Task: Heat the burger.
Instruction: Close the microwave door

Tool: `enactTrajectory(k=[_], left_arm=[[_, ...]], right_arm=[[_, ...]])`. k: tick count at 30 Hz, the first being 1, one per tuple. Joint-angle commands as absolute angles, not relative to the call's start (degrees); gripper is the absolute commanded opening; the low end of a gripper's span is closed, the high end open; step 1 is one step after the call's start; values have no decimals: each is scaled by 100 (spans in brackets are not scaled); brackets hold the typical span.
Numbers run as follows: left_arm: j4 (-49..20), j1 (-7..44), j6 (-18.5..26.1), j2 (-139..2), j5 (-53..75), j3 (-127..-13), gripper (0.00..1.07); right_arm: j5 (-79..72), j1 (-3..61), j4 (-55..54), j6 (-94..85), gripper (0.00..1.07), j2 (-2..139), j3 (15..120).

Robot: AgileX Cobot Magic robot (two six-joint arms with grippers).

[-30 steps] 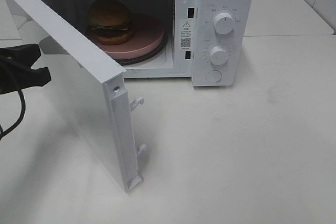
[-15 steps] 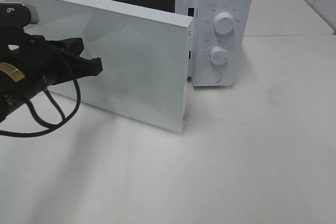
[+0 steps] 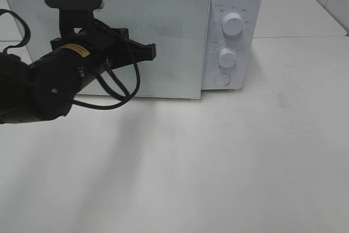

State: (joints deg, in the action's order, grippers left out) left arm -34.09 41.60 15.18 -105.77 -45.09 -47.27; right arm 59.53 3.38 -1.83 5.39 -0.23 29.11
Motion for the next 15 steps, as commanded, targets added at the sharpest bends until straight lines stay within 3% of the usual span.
enactTrajectory(k=[1, 15], left_arm=[[-3713, 4251, 1776, -10709, -4463, -5059, 0], [-4337, 4280, 2395, -11471, -3919, -6555, 0]], right_arm=[[5942, 298, -195, 516, 74, -172, 2905], [5942, 298, -195, 510, 74, -172, 2905]])
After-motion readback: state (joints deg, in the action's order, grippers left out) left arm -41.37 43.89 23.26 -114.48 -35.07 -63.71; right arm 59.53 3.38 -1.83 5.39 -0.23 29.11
